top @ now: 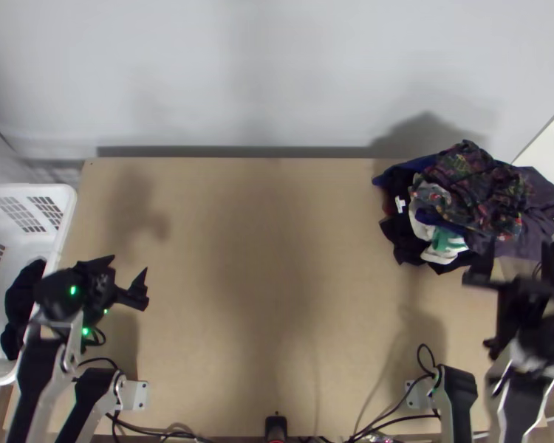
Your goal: Fold the t-shirt
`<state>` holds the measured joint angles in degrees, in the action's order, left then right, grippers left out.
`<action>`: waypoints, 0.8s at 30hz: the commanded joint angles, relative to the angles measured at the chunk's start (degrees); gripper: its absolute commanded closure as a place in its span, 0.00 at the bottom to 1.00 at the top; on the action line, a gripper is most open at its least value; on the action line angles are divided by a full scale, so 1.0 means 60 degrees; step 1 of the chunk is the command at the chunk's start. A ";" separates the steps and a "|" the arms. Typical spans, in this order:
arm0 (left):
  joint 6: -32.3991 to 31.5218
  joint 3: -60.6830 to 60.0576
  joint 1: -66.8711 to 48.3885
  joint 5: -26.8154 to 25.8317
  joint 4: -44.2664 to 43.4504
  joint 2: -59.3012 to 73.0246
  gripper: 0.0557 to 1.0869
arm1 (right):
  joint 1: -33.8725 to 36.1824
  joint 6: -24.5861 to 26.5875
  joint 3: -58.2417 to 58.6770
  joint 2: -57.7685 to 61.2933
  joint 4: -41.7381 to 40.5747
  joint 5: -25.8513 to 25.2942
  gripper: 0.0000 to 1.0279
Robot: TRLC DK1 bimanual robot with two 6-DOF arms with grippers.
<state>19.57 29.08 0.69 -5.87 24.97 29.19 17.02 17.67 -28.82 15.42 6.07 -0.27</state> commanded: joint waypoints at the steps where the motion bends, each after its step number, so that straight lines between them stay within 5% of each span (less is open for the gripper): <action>1: 0.0063 -0.2225 -0.0540 0.0187 -0.2111 -0.3063 0.05 | 0.0313 0.0732 0.2122 -0.2629 0.0732 -0.0365 0.04; 4: 0.0473 -0.3089 -0.0759 0.0172 -0.3078 -0.4968 0.05 | 0.0724 0.0746 0.2708 -0.2629 0.0264 -0.0365 0.04; 14: 0.0400 -0.3646 -0.1067 0.0172 -0.2565 -0.4909 0.05 | 0.0694 0.0087 0.3866 -0.2629 -0.1275 -0.0335 0.04; 24: 0.0283 -0.4012 -0.1008 0.0172 -0.2551 -0.4909 0.05 | -0.0009 0.0966 0.3910 -0.2599 0.1216 -0.0174 0.04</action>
<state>21.45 6.94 -5.37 -4.84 9.32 0.36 18.52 19.92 -6.15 0.01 6.50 -2.11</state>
